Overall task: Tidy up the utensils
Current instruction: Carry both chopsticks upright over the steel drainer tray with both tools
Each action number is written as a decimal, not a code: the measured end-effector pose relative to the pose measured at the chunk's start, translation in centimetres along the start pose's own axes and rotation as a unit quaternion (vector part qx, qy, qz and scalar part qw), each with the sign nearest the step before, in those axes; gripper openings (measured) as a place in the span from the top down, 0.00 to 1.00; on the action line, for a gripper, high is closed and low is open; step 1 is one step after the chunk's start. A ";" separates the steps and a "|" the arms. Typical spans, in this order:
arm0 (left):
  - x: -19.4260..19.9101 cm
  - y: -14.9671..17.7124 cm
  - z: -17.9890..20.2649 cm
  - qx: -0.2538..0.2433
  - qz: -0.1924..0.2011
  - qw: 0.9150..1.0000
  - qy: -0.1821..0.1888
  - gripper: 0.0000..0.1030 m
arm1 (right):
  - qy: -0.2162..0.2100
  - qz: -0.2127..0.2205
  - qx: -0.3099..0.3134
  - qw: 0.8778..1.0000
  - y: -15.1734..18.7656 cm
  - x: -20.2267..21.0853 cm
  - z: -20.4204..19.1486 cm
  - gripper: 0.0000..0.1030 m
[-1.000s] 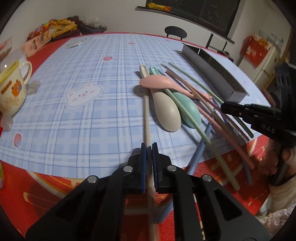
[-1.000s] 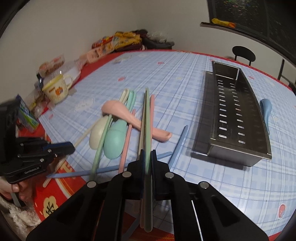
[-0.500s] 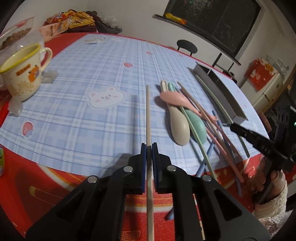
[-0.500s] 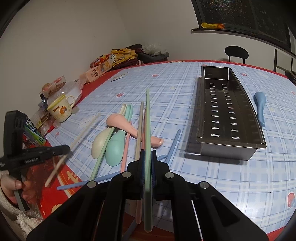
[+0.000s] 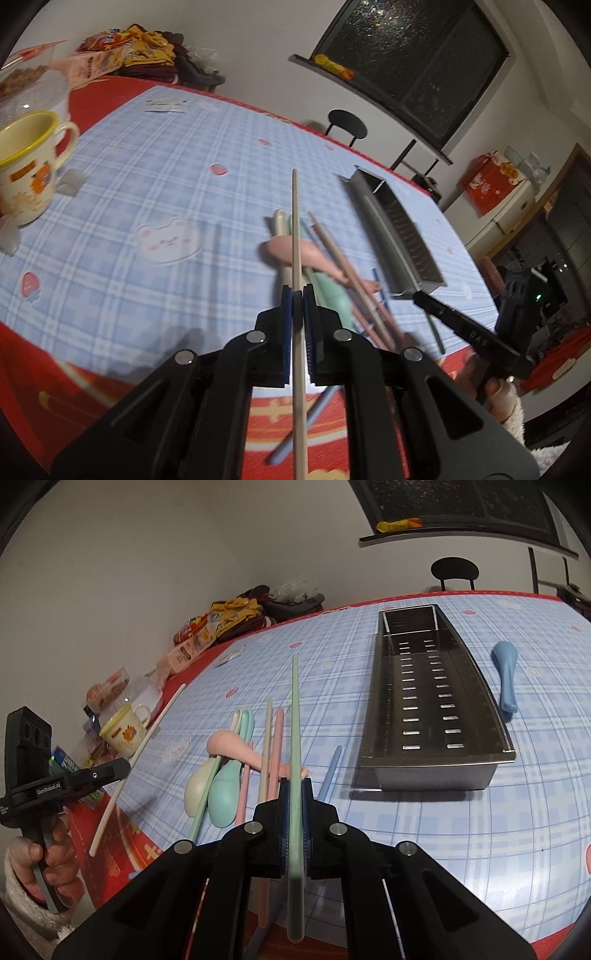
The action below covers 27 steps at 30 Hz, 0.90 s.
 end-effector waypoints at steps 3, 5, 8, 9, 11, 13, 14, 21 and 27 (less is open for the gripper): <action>-0.7 -0.3 0.9 -0.001 -0.005 1.000 0.013 0.90 | 0.001 0.009 -0.005 1.000 0.0 0.3 0.1 0.94; -1.2 -0.6 1.6 -0.002 -0.008 1.000 0.020 0.90 | 0.002 0.013 -0.015 1.000 -0.1 0.4 0.4 0.94; -2.1 -1.2 2.8 0.000 -0.013 0.999 0.035 0.90 | 0.001 0.013 -0.038 0.999 -0.2 0.6 1.2 0.94; -2.3 -1.4 3.1 0.001 -0.014 0.999 0.040 0.90 | 0.000 0.013 -0.047 0.999 -0.3 0.7 1.5 0.94; -2.8 -1.9 3.9 0.000 -0.015 0.999 0.049 0.90 | -0.006 0.019 -0.067 0.998 -0.7 1.1 2.3 0.94; -3.3 -2.5 5.0 -0.004 -0.012 0.998 0.059 0.90 | -0.011 0.030 -0.079 0.996 -1.5 1.7 3.2 0.94; -3.9 -2.9 5.8 -0.005 -0.011 0.998 0.066 0.90 | -0.010 0.035 -0.081 0.996 -1.9 1.9 3.6 0.94; -8.4 -5.8 10.6 0.018 -0.019 0.994 0.107 0.90 | 0.061 0.069 -0.108 0.990 -6.2 1.6 8.6 0.94; -13.8 -7.5 14.1 0.061 -0.029 0.991 0.118 0.90 | 0.085 0.073 -0.124 0.986 -6.7 -0.4 10.9 0.94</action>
Point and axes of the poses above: each gripper's, at about its wrist camera, not at the fingertips, and x roughly against the way its jaws point, z to its right, y to its underside, the point moved 2 cm from there along -x, roughly the way its jaws point, and after that the axes turned 9 degrees about x, right-handed, at the moved point
